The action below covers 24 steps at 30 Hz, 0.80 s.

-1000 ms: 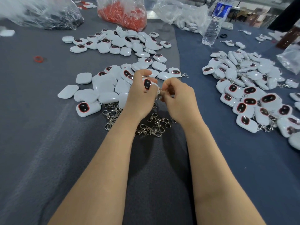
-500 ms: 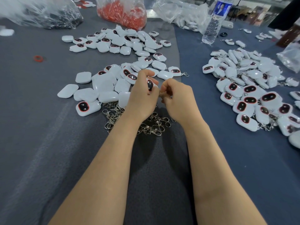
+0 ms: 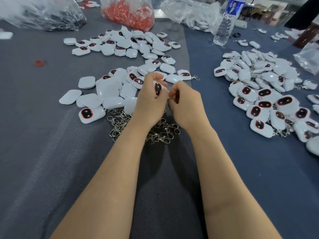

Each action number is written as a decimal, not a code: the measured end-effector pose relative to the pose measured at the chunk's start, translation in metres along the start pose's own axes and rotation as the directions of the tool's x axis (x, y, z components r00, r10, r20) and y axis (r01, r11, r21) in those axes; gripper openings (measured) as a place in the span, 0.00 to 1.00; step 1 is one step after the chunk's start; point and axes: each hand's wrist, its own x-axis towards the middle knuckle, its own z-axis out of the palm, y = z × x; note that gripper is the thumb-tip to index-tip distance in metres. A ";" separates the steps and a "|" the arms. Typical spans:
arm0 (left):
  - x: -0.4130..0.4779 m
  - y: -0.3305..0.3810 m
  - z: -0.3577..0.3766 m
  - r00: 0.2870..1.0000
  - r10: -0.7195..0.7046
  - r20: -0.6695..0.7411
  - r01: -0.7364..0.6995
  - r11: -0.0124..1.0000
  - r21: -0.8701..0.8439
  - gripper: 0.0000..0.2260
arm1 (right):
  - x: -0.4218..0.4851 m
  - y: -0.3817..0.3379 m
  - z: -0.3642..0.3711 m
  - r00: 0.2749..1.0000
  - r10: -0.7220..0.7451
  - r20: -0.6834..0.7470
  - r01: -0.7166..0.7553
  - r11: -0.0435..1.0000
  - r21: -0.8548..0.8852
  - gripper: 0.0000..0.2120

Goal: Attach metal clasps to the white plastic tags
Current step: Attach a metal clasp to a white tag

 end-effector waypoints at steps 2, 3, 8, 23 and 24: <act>0.002 0.002 0.000 0.995 -0.074 -0.071 0.063 0.986 -0.153 0.13 | -0.001 -0.004 0.002 0.998 0.014 -0.056 -0.005 0.987 0.162 0.08; 0.003 0.003 0.000 0.988 -0.131 -0.087 0.106 0.964 -0.243 0.12 | -0.001 -0.006 0.003 0.997 0.022 -0.078 -0.002 0.970 0.244 0.09; 0.007 0.011 0.000 0.940 -0.338 -0.053 0.236 0.753 -0.614 0.09 | 0.000 -0.010 0.007 0.984 0.098 -0.147 -0.030 0.914 0.404 0.07; -0.002 0.013 -0.009 0.993 0.068 -0.092 -0.039 0.958 0.286 0.05 | 0.001 -0.005 0.003 0.993 -0.046 -0.105 0.038 0.996 -0.077 0.07; -0.004 0.013 -0.010 0.991 0.116 -0.068 -0.084 0.930 0.359 0.05 | 0.001 -0.004 0.002 0.996 -0.045 -0.075 0.037 0.994 -0.103 0.07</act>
